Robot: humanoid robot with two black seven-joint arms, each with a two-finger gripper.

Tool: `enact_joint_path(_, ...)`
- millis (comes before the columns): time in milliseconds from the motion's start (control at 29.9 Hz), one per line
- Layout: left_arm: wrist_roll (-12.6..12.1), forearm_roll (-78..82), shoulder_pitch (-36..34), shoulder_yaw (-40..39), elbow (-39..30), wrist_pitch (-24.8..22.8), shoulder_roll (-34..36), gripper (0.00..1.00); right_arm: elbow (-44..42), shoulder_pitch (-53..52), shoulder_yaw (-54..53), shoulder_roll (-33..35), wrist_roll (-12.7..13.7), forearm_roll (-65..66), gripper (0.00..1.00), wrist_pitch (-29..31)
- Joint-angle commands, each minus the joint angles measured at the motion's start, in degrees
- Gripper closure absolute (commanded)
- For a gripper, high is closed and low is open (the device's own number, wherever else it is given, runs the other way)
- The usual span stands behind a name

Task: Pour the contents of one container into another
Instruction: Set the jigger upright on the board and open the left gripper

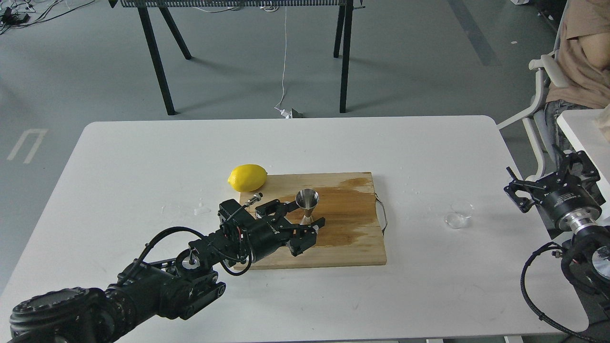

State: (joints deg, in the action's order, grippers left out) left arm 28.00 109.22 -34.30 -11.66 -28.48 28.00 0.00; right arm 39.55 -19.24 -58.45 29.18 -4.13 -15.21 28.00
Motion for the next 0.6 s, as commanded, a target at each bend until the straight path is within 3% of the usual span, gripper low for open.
enact_joint_path(0, 0.0, -0.49, 0.02, -0.03, 0.0, 0.0, 0.0, 0.18, 0.0, 0.0, 0.0, 0.0, 0.0, 0.0, 0.0, 0.0)
enact_joint_path(568, 0.0, -0.67, 1.07, -0.2, -0.08, 0.0, 0.0, 0.18, 0.08, 0.08, 0.09, 0.0, 0.0, 0.0, 0.0, 0.0)
